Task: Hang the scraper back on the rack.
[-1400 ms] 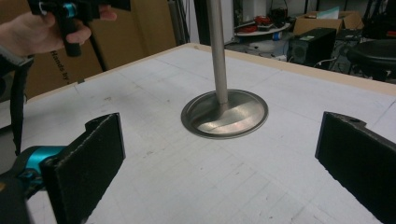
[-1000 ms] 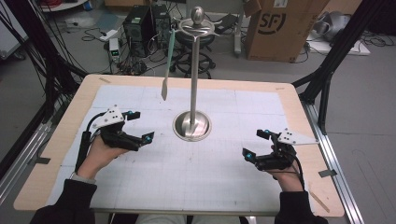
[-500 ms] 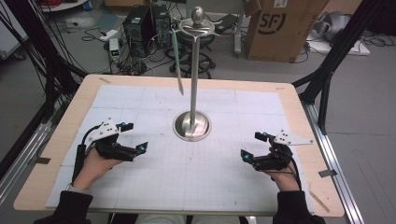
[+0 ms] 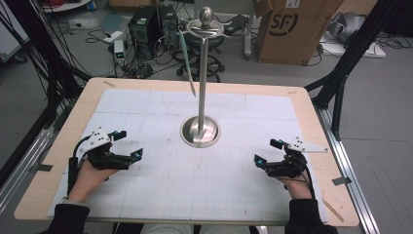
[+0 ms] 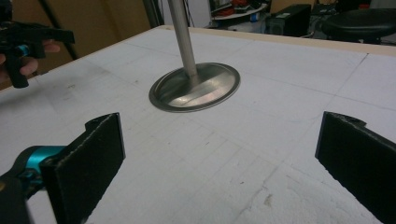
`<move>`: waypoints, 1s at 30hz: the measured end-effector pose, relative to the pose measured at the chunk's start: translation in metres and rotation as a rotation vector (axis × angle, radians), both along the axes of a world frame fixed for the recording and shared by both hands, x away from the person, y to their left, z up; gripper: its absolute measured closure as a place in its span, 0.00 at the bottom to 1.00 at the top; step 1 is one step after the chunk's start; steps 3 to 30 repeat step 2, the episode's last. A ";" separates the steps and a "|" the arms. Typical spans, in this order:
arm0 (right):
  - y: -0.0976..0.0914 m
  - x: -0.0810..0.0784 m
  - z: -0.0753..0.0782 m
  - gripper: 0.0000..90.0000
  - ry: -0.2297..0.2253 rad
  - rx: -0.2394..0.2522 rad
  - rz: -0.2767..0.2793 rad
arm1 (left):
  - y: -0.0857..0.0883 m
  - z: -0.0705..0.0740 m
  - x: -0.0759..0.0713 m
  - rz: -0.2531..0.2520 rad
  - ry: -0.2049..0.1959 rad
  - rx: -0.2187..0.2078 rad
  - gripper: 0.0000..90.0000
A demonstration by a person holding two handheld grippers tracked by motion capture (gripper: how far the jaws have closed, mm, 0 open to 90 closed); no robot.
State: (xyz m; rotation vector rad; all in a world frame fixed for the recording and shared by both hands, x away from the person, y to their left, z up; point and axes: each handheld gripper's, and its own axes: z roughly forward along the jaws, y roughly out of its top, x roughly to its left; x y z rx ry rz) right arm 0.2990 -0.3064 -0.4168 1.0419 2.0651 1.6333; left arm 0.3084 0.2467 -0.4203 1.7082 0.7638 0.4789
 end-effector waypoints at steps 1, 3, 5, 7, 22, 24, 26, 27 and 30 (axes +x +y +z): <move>0.000 0.001 0.000 0.01 -0.007 -0.003 -0.002 | -0.001 0.000 0.000 -0.004 -0.003 0.005 0.04; 0.001 0.001 -0.001 0.01 -0.002 -0.002 0.000 | -0.002 -0.001 0.000 -0.004 -0.001 0.013 0.04; 0.001 0.001 -0.001 0.01 -0.002 -0.002 0.000 | -0.002 -0.001 0.000 -0.004 -0.001 0.013 0.04; 0.001 0.001 -0.001 0.01 -0.002 -0.002 0.000 | -0.002 -0.001 0.000 -0.004 -0.001 0.013 0.04; 0.001 0.001 -0.001 0.01 -0.002 -0.002 0.000 | -0.002 -0.001 0.000 -0.004 -0.001 0.013 0.04; 0.001 0.001 -0.001 0.01 -0.002 -0.002 0.000 | -0.002 -0.001 0.000 -0.004 -0.001 0.013 0.04; 0.001 0.001 -0.001 0.01 -0.002 -0.002 0.000 | -0.002 -0.001 0.000 -0.004 -0.001 0.013 0.04; 0.001 0.001 -0.001 0.01 -0.002 -0.002 0.000 | -0.002 -0.001 0.000 -0.004 -0.001 0.013 0.04; 0.001 0.001 -0.001 0.01 -0.002 -0.002 0.000 | -0.002 -0.001 0.000 -0.004 -0.001 0.013 0.04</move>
